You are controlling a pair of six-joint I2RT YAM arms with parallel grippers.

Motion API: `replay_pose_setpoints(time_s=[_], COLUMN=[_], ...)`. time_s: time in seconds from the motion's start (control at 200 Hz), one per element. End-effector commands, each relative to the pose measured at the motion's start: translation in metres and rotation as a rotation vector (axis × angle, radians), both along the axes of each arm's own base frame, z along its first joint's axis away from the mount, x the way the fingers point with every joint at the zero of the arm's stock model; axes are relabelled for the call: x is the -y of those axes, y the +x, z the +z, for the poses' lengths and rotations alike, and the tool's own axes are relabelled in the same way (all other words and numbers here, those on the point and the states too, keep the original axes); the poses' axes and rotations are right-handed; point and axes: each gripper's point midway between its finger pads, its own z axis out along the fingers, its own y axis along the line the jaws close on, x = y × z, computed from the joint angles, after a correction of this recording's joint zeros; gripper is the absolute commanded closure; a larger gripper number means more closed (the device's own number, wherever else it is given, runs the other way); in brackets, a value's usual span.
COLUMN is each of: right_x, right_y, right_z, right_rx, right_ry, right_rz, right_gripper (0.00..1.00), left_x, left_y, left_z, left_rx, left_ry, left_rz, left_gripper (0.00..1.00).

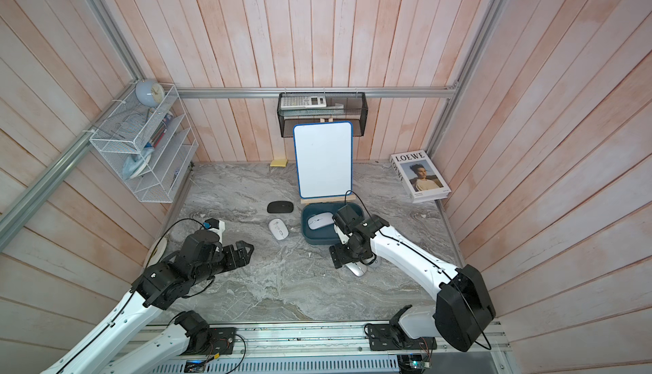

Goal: Put the mouse in the storage box
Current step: Adjust the mouse at the center of the board.

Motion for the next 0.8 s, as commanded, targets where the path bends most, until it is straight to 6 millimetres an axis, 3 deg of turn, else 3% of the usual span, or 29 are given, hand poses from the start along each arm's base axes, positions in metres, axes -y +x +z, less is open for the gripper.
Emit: replay_pose_setpoints(time_s=[0.0, 0.33, 0.795], right_x=[0.010, 0.011, 0.014], right_y=[-0.004, 0.007, 0.029], right_z=[-0.012, -0.042, -0.053], right_rx=[-0.008, 0.002, 0.025], right_ry=[-0.037, -0.100, -0.207], right_rz=[-0.058, 0.014, 0.098], right_gripper=[0.15, 0.04, 0.02], left_x=[0.002, 0.003, 0.003], left_y=[0.001, 0.000, 0.001], left_z=[-0.003, -0.006, -0.006], left_rx=[0.005, -0.005, -0.004], left_ry=[0.002, 0.005, 0.006], left_rz=[-0.021, -0.023, -0.022], left_gripper=[0.04, 0.04, 0.04])
